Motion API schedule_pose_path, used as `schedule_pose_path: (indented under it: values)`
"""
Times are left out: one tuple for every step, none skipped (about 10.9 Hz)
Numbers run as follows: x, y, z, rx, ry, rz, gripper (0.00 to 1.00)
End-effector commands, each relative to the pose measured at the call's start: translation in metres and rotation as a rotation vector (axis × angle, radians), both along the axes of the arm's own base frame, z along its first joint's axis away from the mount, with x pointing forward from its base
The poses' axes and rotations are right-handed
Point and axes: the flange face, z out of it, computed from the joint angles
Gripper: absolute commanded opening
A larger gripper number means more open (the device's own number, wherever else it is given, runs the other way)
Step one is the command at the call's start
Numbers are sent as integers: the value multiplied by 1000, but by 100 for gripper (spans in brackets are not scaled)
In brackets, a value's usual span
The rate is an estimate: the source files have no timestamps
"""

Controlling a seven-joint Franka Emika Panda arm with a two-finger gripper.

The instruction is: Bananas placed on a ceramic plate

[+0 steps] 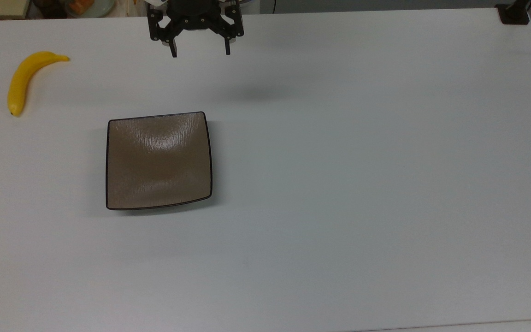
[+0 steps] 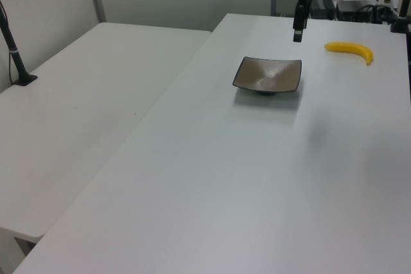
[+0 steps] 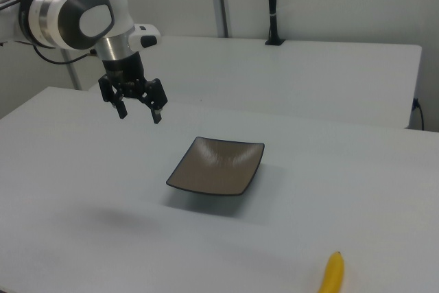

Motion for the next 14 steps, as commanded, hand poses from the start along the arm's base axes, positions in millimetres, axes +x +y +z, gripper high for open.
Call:
schedule_pose_path:
  values:
    - [-12,-3,5,-7,6,-46,100]
    - [-12,-4,4,-9,7,-46,100]
    - [-12,-4,3,-9,9,-46,100]
    - [-12,-3,3,-9,9,-45,100]
    - [-12,-3,3,-9,9,-45,100]
    - [-12,-3,-2,-11,16,-44,100]
    - [-12,-3,-2,-14,13,-44,100]
    - [-13,-3,-5,-14,16,-44,100]
    - [-12,-3,-5,-13,11,-44,100]
    - [-11,-1,-5,-14,2,-42,100]
    - [-10,-4,-6,-17,0,-45,100]
    - [-9,-14,-6,-16,-9,-62,100]
    - [-4,-29,-3,-15,-47,-88,100]
    - [-3,-41,-4,-15,-57,-107,100]
